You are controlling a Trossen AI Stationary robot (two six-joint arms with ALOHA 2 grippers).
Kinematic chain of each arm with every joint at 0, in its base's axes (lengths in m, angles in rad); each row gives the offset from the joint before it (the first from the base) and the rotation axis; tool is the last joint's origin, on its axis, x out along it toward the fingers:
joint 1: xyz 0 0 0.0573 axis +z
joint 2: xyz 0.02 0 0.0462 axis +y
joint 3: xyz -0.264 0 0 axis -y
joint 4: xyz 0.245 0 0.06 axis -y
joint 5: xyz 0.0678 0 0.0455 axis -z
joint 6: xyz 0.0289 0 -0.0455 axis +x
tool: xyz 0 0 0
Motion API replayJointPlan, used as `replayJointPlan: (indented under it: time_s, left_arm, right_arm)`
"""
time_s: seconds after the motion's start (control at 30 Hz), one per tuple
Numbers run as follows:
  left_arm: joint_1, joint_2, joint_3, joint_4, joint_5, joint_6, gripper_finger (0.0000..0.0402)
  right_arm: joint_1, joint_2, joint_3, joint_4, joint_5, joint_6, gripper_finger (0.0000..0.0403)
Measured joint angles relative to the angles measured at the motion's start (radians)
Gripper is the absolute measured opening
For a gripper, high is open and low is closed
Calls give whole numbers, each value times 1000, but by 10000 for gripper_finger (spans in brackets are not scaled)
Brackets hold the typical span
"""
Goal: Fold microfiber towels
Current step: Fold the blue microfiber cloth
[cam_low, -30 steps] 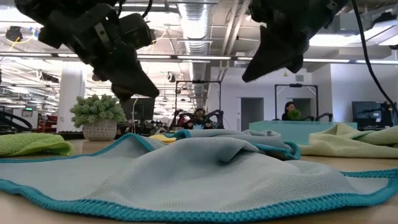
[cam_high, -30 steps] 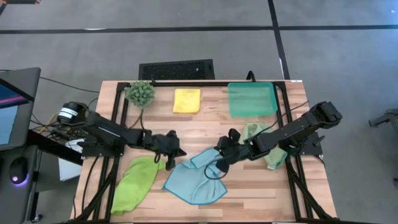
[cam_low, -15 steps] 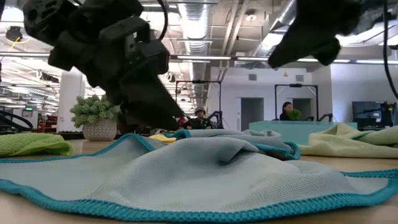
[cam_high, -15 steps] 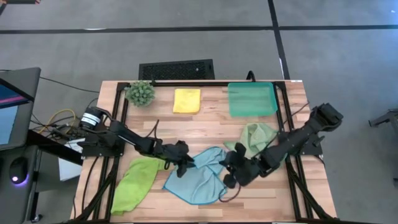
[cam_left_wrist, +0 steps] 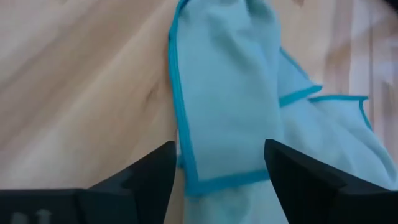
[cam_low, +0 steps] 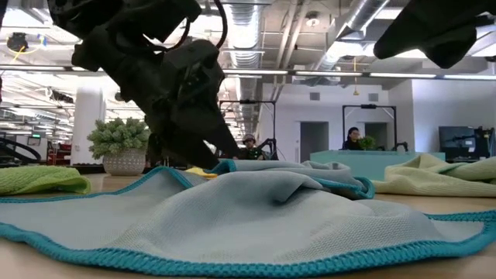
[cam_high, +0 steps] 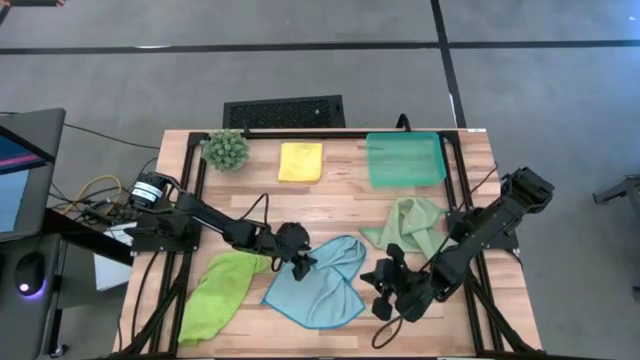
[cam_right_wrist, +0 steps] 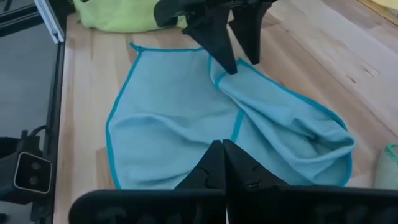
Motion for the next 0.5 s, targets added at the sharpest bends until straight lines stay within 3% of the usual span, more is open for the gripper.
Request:
replayJointPlan:
  time_s: [0.2,0.5]
  left_arm:
    - [0,0,1,-98,-1,-32,227]
    - [0,0,1,-42,34,-9,223]
  right_arm:
    - [0,0,0,0,0,26,7]
    - [0,0,0,4,0,27,7]
